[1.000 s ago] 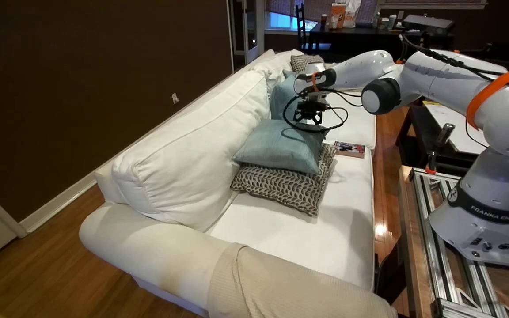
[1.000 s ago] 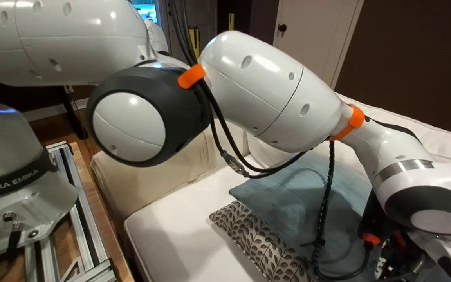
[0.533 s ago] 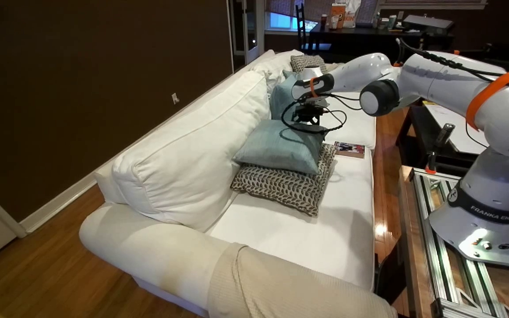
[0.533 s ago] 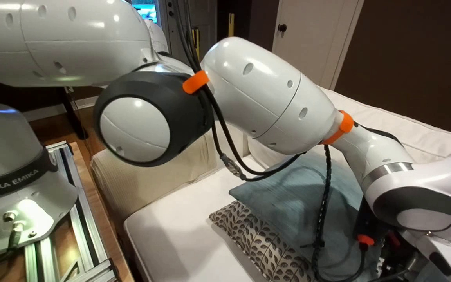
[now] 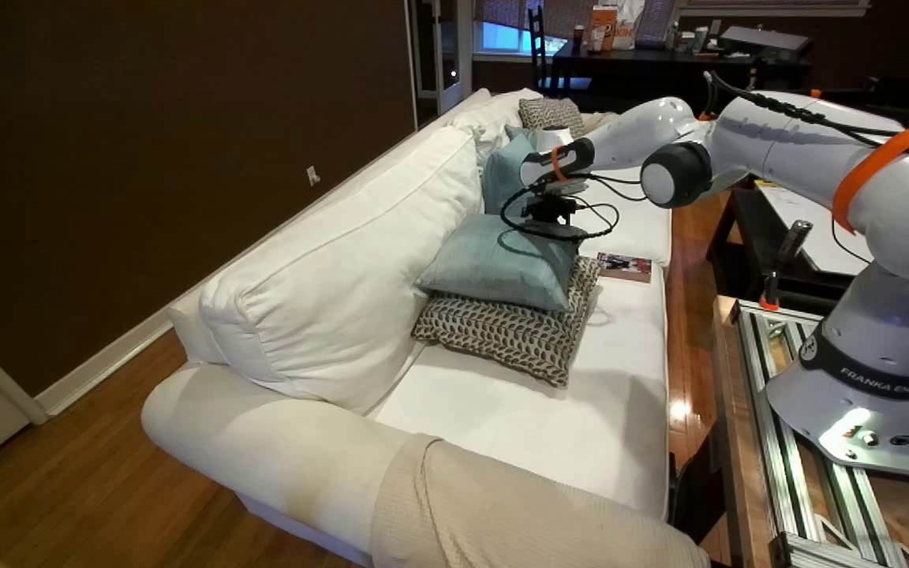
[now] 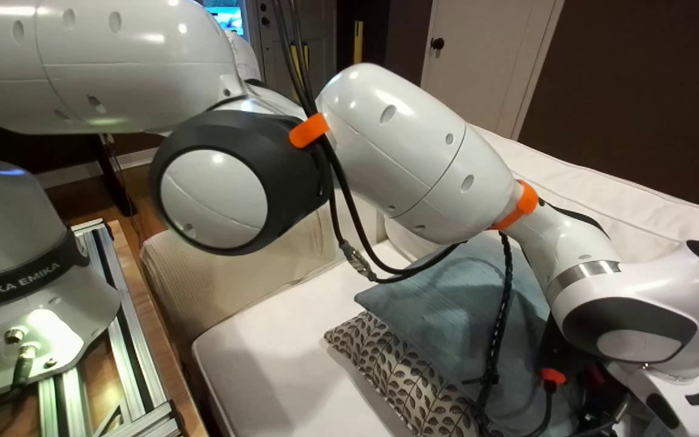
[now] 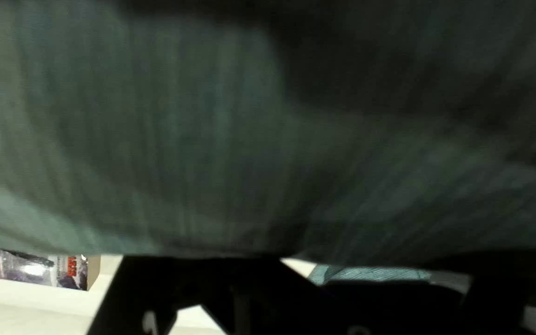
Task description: Move the remote to the left
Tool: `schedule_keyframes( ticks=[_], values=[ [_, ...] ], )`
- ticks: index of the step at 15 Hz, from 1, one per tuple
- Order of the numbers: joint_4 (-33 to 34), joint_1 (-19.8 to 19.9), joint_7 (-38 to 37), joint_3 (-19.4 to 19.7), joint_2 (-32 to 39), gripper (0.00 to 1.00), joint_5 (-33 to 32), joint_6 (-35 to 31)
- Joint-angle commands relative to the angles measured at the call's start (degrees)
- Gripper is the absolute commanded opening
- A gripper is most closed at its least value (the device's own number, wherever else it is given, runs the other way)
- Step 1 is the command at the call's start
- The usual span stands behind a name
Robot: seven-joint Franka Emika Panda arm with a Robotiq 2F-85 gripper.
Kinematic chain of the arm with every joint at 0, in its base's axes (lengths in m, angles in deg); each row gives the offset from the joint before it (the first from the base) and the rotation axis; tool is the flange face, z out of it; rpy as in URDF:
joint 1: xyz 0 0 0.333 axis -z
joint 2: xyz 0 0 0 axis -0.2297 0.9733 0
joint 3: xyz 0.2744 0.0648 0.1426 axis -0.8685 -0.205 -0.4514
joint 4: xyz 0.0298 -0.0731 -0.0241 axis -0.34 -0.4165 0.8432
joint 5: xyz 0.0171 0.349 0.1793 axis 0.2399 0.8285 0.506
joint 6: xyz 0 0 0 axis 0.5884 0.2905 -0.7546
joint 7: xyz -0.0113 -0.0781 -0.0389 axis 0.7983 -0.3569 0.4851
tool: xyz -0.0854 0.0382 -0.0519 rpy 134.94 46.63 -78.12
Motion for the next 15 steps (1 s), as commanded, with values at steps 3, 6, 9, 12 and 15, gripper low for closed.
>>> schedule_keyframes(
  ticks=[3, 6, 9, 12, 15],
  values=[
    [-0.08, 0.26, -0.10, -0.57, -0.06, 1.00, -0.32, 0.18],
    [-0.26, 0.20, 0.00, -0.30, -0.39, 1.00, 0.01, 0.00],
    [-0.26, 0.20, 0.00, -0.30, -0.39, 1.00, 0.00, 0.00],
    [-0.26, 0.20, 0.00, -0.30, -0.39, 1.00, 0.00, 0.00],
    [1.24, 0.82, -0.49, -1.07, 1.06, 1.00, 0.38, -2.81]
  ],
)
